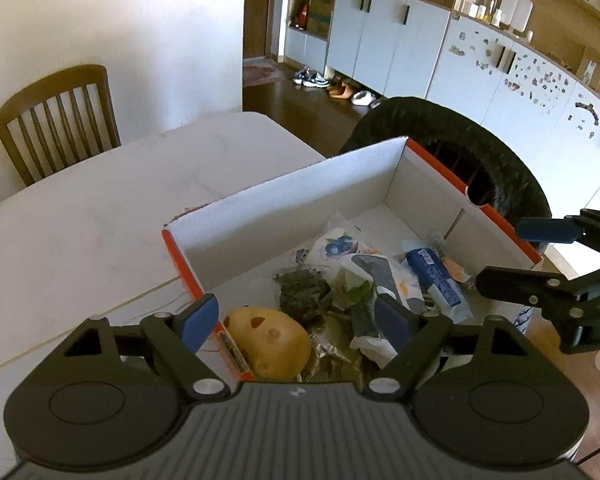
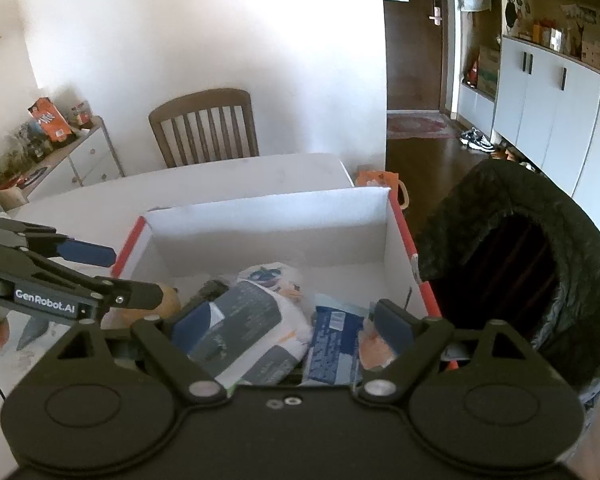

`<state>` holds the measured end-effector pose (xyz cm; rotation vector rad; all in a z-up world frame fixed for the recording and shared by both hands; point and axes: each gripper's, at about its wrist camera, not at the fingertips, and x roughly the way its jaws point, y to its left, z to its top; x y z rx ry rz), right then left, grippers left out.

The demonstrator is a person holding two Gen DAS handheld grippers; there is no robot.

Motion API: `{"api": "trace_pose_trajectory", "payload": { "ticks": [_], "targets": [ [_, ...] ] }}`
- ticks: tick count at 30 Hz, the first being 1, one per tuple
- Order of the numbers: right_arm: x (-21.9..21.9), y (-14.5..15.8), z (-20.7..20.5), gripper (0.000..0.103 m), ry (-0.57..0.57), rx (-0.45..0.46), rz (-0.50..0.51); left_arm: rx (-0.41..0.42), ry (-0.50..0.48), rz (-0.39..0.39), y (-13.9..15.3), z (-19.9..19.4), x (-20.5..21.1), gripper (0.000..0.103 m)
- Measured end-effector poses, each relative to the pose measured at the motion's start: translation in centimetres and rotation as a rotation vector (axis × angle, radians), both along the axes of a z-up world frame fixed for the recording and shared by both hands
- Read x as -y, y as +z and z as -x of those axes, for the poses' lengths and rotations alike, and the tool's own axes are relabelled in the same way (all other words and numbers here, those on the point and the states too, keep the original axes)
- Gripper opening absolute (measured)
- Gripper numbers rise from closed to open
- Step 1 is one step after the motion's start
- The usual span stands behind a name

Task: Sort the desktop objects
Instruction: 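Open left tool to drop the bread toy while right tool releases the baby packet, then withdraw both tools from the shoebox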

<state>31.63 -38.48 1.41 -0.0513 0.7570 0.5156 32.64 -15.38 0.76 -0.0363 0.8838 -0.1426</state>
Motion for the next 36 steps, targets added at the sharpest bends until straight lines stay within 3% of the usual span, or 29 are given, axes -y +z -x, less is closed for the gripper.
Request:
{"api": "trace_pose_trajectory", "payload": {
  "ticks": [8,10,12,36],
  "targets": [
    [-0.9,1.5,2.8,0.091,0.003,0.035,-0.012,0.049,-0.023,0.015,1.3,2.7,-0.7,0.085],
    [-1.1,1.8,3.6,0.092,-0.004,0.039,-0.022,0.063,-0.030,0.008,1.6,3.5,-0.8,0.090],
    [-1.3,2.0,4.3,0.092,-0.006,0.042,-0.031,0.089,-0.036,-0.007,1.9,4.4,-0.8,0.100],
    [-4.5,3.0,11.8,0.098,-0.068,0.104,-0.003,0.128,-0.080,0.008,3.7,12.1,-3.9,0.101]
  ]
}}
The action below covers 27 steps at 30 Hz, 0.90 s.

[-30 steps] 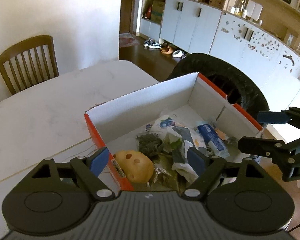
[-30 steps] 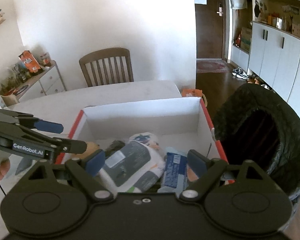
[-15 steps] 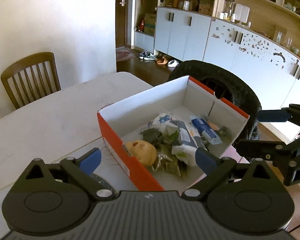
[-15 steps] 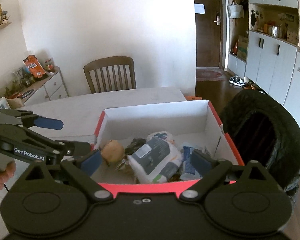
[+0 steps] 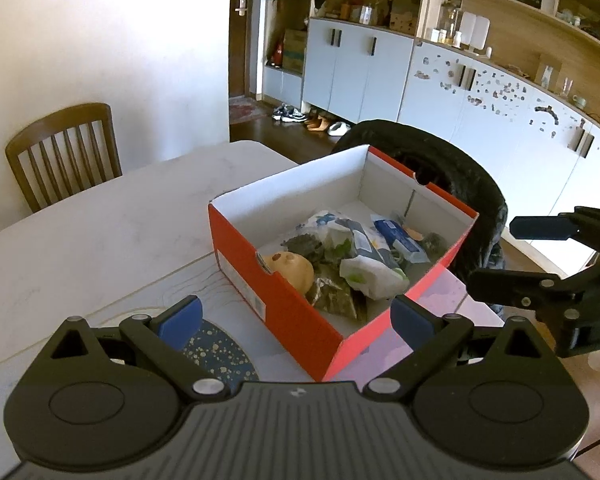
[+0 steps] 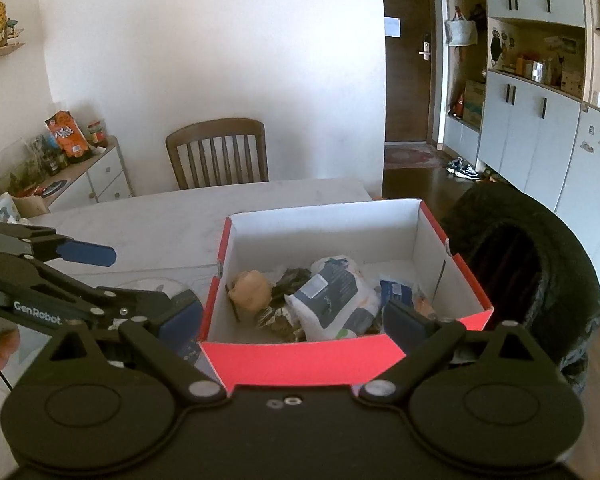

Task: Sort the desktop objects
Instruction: 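Withdraw both tools from the shoebox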

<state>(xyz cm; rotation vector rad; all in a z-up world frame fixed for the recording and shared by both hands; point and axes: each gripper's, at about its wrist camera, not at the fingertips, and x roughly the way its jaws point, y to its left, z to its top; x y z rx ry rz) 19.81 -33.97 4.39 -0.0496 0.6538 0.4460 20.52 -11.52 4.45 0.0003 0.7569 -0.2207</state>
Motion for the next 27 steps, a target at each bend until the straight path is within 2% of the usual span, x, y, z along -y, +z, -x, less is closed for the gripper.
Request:
{"api": "trace_pose_trajectory", "payload": {
  "ticks": [14,27],
  "targets": [
    [0.3,-0.4,2.0,0.098,-0.037,-0.002,-0.004,0.030,-0.017,-0.003,0.4,2.5,0.7,0.101],
    [0.5,-0.9,2.1,0.098,-0.055,-0.013,0.017,0.011,0.008,-0.009,-0.3,3.1,0.8,0.101]
  ]
}}
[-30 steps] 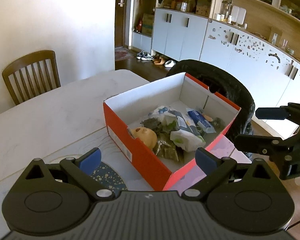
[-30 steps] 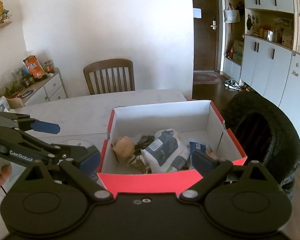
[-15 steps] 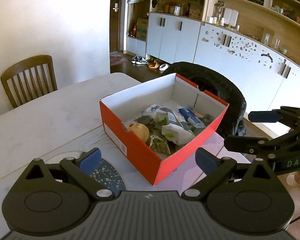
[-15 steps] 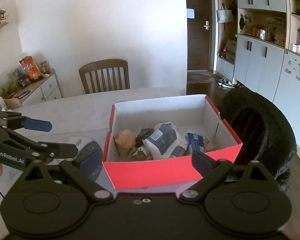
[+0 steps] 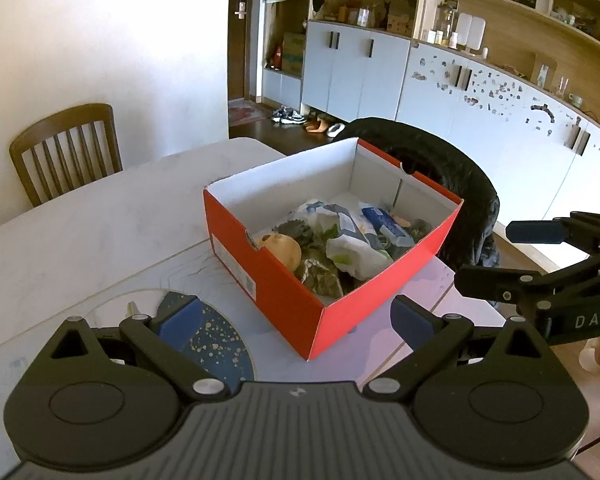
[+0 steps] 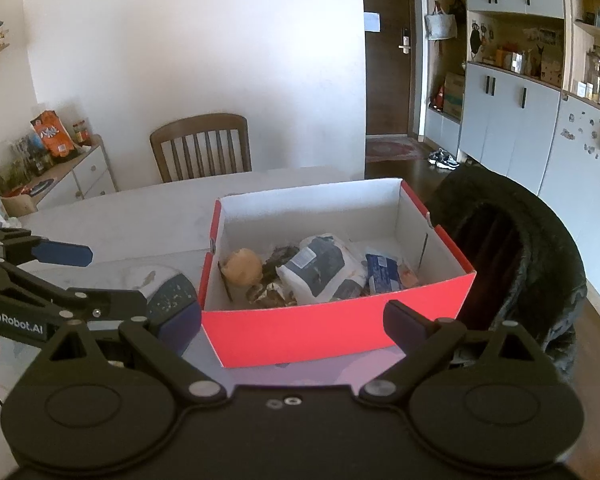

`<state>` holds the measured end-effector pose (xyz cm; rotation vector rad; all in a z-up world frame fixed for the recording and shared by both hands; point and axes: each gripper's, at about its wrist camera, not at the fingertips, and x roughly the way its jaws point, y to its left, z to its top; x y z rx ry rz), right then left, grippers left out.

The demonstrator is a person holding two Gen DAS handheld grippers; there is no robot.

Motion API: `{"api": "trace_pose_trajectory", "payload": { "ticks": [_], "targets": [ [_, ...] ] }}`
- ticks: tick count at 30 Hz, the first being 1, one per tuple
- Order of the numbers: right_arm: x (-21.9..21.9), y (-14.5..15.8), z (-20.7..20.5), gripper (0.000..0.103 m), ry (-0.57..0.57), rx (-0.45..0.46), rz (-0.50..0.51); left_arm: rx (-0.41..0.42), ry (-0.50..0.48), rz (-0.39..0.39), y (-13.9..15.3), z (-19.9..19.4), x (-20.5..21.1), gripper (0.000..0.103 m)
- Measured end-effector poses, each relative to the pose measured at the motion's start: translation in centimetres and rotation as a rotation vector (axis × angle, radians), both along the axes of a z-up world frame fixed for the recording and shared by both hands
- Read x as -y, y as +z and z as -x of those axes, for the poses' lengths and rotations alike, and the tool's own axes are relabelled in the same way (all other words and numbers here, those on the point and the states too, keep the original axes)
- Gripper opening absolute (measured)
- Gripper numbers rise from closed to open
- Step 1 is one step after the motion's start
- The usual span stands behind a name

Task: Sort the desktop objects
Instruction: 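Withdraw both tools from the shoebox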

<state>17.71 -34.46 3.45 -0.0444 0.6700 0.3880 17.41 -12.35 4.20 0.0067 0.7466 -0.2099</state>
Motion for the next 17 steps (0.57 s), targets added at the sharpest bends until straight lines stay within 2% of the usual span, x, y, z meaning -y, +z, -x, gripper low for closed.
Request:
{"api": "trace_pose_trajectory", "payload": {
  "ticks": [17],
  "targets": [
    [-0.03,-0.32,-0.18,0.098,-0.018,-0.030,0.001,-0.028,0.005,0.000,-0.59,-0.11,-0.37,0.101]
  ]
}}
